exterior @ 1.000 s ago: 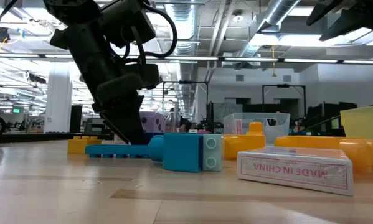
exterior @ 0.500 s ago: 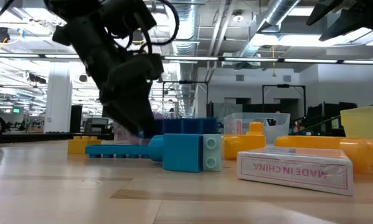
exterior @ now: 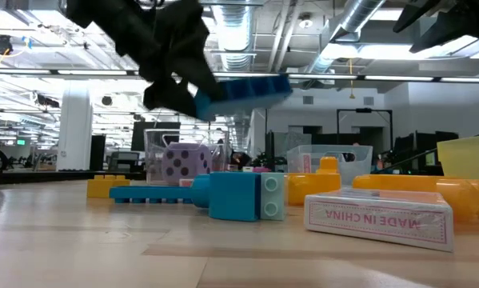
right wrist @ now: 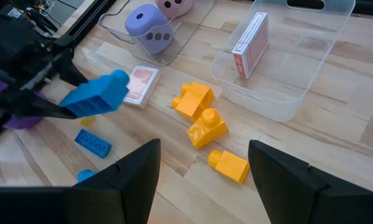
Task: Pick & Place Toys
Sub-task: Put the top blue game piece into the bin
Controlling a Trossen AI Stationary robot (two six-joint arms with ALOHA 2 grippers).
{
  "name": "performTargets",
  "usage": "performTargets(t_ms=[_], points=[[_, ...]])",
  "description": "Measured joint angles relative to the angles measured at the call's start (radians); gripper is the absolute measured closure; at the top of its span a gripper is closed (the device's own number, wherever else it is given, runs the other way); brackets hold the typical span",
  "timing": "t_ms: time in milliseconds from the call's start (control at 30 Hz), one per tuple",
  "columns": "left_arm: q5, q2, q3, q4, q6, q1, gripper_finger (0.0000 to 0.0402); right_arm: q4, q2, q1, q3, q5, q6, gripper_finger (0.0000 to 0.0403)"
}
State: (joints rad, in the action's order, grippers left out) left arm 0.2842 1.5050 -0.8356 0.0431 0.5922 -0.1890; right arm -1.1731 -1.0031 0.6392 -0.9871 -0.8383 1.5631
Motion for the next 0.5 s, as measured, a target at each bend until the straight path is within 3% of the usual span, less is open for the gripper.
performTargets(t_ms=[267, 500], points=[[-0.027, -0.058, 0.000, -0.137, 0.016, 0.000, 0.0137, 0.024, 0.000, 0.000, 0.000, 0.000, 0.034, 0.0168], [-0.011, -0.061, 0.000, -0.203, -0.050, -0.003, 0.0135, 0.190, 0.003, -0.004, 0.000, -0.028, 0.085, 0.0168]])
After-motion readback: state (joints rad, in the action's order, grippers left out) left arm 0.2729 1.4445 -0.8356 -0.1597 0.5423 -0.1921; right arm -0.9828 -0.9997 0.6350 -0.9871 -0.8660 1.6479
